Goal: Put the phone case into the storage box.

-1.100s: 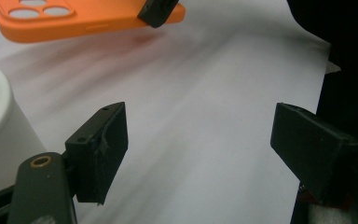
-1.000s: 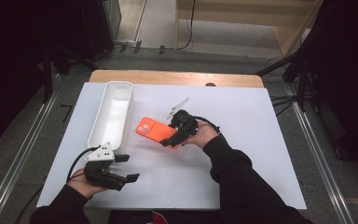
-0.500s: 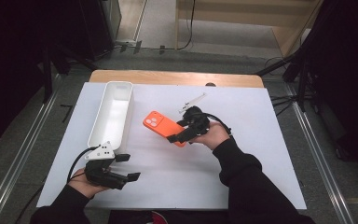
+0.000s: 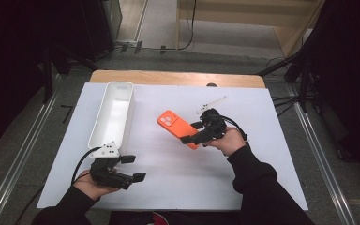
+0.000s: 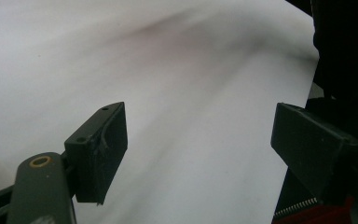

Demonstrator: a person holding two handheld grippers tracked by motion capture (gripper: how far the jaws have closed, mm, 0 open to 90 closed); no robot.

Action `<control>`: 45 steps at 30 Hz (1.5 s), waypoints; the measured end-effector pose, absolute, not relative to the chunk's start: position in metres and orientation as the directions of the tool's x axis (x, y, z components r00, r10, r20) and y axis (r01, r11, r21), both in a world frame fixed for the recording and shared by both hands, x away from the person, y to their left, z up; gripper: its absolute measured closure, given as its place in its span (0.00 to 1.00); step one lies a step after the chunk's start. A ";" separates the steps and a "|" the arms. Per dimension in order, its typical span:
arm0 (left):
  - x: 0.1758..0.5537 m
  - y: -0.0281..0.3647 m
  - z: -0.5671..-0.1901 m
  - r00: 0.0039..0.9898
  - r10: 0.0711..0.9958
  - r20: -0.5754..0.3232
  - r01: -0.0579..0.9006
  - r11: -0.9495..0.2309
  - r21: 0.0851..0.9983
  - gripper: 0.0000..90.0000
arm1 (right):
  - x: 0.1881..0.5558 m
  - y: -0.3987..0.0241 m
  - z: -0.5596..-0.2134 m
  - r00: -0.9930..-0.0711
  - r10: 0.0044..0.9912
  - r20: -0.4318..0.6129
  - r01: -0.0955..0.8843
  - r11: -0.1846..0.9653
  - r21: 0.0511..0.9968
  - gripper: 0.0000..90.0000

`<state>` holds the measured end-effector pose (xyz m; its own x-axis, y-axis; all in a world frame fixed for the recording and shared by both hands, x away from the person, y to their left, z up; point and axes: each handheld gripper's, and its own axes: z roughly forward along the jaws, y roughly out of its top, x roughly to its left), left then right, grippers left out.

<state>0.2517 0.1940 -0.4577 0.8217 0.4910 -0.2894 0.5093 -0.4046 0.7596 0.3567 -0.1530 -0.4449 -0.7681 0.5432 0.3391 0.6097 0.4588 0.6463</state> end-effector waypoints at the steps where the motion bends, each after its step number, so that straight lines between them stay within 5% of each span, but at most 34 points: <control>1: 0.252 0.194 -0.458 0.822 0.491 -0.289 0.509 -0.405 0.760 0.21 | 0.355 -0.155 -0.445 -0.765 0.546 0.341 0.613 0.455 0.646 0.17; 15: 0.267 0.176 -0.440 0.744 0.566 -0.355 0.594 -0.315 0.740 0.21 | 0.340 -0.178 -0.447 -0.739 0.573 0.355 0.628 0.395 0.670 0.17; 45: 0.315 0.127 -0.414 0.709 0.607 -0.360 0.619 -0.290 0.729 0.26 | 0.318 -0.188 -0.458 -0.636 0.646 0.422 0.707 0.268 0.655 0.17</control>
<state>0.3147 0.1269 -0.4145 0.7085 0.6069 -0.3601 0.6194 -0.2903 0.7294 0.3182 -0.1879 -0.4583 -0.6364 0.6455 0.4223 0.7067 0.2685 0.6546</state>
